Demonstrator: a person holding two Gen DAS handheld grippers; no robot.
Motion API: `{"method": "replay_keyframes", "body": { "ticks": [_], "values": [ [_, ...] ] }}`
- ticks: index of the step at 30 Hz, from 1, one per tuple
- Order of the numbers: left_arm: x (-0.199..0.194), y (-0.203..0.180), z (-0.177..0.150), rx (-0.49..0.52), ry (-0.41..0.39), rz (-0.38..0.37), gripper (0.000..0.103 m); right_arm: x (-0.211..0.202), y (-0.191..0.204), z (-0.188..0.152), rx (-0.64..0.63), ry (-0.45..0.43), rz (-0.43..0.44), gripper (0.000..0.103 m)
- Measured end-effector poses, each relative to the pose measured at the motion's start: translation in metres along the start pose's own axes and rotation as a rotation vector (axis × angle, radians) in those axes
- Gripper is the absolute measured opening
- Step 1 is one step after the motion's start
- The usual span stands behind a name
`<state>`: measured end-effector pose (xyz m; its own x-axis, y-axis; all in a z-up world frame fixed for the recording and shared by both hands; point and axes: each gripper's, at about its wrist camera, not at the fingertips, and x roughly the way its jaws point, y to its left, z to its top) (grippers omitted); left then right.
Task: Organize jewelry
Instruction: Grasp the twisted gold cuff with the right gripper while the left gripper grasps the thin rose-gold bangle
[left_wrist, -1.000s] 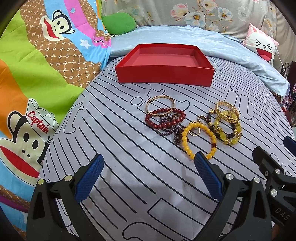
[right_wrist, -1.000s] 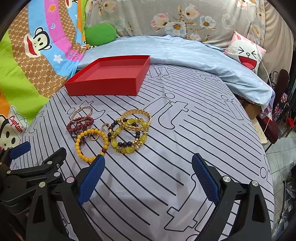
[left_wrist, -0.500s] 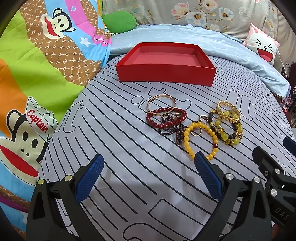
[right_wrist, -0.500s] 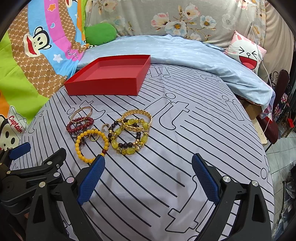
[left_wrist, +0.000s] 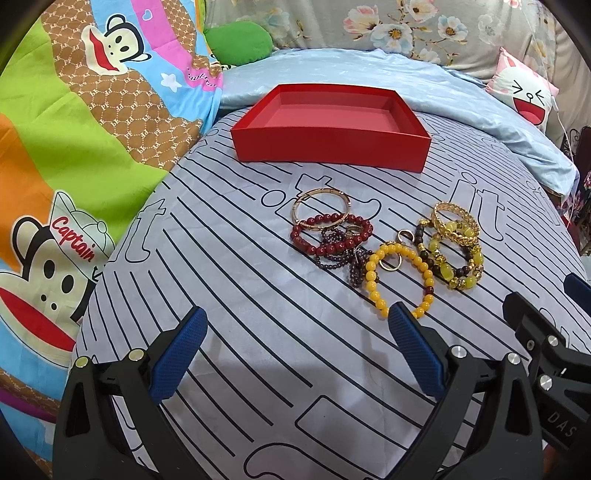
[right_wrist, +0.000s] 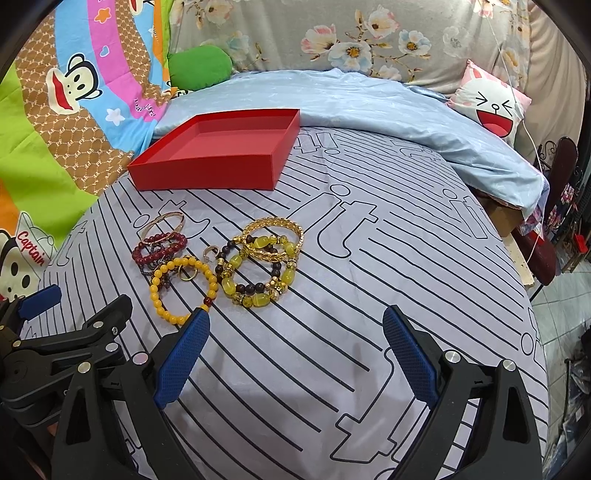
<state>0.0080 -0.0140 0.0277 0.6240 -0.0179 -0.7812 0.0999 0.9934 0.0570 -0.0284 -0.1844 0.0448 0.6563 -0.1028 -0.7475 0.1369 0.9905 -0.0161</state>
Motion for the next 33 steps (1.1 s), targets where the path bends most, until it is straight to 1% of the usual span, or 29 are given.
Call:
{"method": "replay_keyframes", "body": {
  "ticks": [3,11,14,19,26,30,33],
  "values": [
    [0.004,0.002,0.002,-0.002,0.001,-0.001,0.094,0.007,-0.002,0.006,0.003,0.008,-0.005,0.091],
    [0.019,0.023,0.015,-0.054,-0.007,0.017,0.094,0.033,-0.006,0.031,0.024,0.025,0.012,0.091],
    [0.027,0.028,0.017,-0.07,0.007,0.02,0.094,0.047,-0.003,0.039,0.022,0.041,0.022,0.091],
    [0.036,0.034,0.017,-0.089,0.031,-0.001,0.094,0.066,0.005,0.049,0.012,0.058,0.04,0.091],
    [0.04,0.034,0.015,-0.081,0.055,-0.023,0.094,0.086,0.013,0.058,-0.008,0.075,0.051,0.089],
    [0.039,0.03,0.013,-0.071,0.062,-0.045,0.094,0.094,0.016,0.059,-0.019,0.089,0.055,0.079],
    [0.039,0.025,0.012,-0.052,0.061,-0.048,0.094,0.099,0.015,0.058,-0.016,0.104,0.067,0.068]
  ]
}}
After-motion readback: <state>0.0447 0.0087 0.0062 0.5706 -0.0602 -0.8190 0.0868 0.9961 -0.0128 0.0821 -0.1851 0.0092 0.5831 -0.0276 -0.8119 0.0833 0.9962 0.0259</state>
